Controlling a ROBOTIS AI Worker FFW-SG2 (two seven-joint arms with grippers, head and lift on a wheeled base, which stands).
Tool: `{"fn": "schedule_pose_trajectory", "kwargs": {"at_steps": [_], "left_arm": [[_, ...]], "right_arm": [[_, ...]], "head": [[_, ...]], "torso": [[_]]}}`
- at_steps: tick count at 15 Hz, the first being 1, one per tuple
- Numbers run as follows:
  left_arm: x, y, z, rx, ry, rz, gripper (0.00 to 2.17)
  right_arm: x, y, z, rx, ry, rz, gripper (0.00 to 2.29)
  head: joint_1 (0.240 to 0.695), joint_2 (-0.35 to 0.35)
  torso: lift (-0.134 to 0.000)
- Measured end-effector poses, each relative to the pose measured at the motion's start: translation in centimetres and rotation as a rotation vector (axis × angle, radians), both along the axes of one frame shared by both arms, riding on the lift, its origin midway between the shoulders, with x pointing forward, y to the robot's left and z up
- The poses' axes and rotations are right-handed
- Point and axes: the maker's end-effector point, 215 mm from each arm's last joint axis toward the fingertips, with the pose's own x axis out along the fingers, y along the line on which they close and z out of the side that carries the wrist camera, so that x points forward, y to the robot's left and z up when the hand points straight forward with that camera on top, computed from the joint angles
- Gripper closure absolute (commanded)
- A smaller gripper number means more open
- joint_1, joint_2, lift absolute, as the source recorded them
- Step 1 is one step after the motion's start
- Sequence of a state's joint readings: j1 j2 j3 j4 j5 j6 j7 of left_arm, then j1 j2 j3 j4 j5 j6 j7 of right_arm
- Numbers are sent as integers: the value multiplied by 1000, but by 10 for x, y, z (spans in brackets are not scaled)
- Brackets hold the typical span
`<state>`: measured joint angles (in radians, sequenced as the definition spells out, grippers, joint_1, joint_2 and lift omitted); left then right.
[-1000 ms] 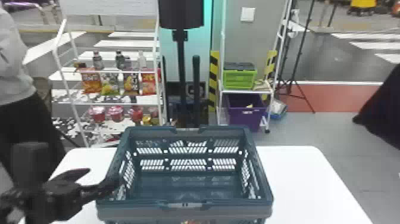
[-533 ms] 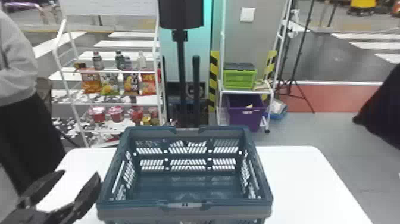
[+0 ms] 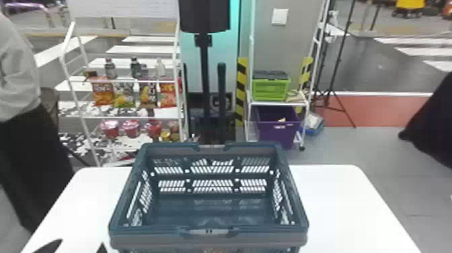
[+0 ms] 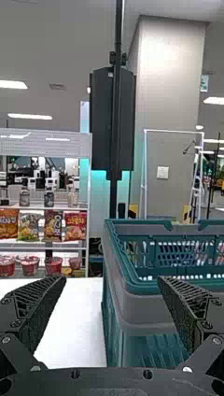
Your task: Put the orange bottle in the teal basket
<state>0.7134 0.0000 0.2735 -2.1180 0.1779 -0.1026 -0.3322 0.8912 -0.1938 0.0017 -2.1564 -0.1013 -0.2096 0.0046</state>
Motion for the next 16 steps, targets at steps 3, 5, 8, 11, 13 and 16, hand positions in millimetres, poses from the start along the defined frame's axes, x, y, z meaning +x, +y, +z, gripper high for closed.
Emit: {"fn": "schedule_pose_trajectory", "kwargs": {"at_steps": [3, 5, 8, 11, 13, 16], "left_arm": [[-7, -14, -12, 10, 6, -8, 188], [-11, -19, -16, 7, 3, -4, 188], [-17, -20, -15, 8, -18, 6, 188], [-22, -19, -11, 11, -35, 16, 188], [-24, -18, -11, 12, -36, 24, 184], [-25, -19, -13, 13, -31, 26, 184]], "right_arm": [[1, 5, 1, 3, -3, 11, 140], [0, 8, 2, 6, -8, 18, 140], [-3, 13, 1, 7, -6, 26, 140], [-6, 16, 0, 10, -1, 31, 140], [-7, 18, 2, 14, -1, 33, 140], [-7, 22, 5, 25, -6, 37, 140]], "head": [[499, 0], [499, 0], [499, 0], [499, 0], [499, 0], [499, 0]], "torso": [[0], [0], [0], [0], [0], [0]]}}
